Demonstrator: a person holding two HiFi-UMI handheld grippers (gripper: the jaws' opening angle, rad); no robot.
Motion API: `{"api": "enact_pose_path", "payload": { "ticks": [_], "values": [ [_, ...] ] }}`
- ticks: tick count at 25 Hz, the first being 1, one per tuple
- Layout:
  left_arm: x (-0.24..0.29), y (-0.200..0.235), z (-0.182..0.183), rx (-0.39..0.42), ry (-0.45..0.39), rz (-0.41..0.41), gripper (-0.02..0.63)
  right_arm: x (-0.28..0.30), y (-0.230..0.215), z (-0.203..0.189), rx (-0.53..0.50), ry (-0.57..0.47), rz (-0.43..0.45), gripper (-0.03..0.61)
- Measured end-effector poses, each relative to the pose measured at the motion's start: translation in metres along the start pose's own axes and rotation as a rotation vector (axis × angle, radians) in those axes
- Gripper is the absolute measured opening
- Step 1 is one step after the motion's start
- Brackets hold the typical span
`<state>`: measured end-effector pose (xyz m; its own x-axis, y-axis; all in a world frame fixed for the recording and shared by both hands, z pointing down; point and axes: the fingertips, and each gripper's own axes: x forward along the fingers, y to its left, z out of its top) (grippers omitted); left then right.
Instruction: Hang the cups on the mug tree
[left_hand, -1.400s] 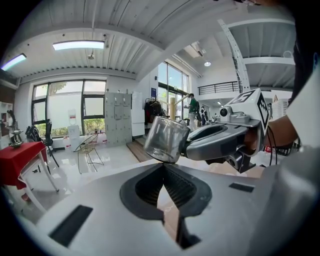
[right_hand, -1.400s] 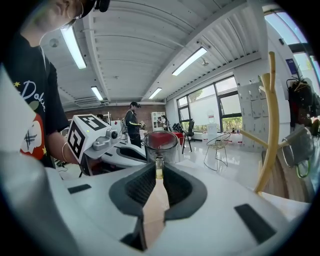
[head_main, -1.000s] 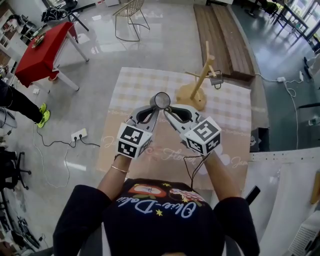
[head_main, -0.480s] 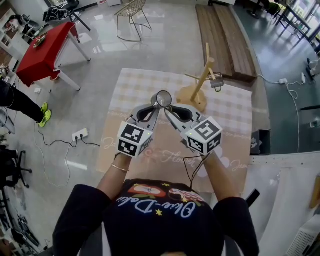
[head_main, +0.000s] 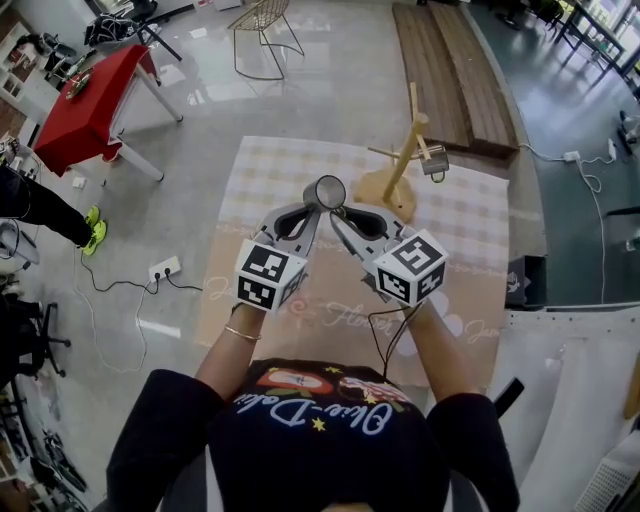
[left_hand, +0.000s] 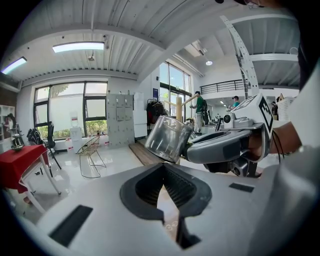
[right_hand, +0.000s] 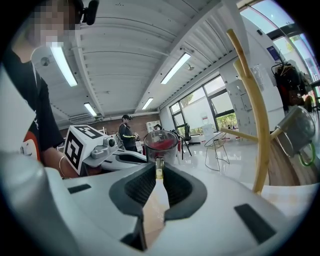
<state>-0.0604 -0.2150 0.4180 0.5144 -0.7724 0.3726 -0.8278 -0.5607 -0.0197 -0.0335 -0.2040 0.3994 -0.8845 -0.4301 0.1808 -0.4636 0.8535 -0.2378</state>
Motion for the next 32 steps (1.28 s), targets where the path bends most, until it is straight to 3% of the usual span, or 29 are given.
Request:
{"api": "enact_pose_path", "payload": {
  "ticks": [32],
  "values": [
    [0.039,0.012,0.006,0.038,0.047,0.016,0.008,0.006,-0.044,-0.004,0.231,-0.115,0.009,0.049]
  ]
}}
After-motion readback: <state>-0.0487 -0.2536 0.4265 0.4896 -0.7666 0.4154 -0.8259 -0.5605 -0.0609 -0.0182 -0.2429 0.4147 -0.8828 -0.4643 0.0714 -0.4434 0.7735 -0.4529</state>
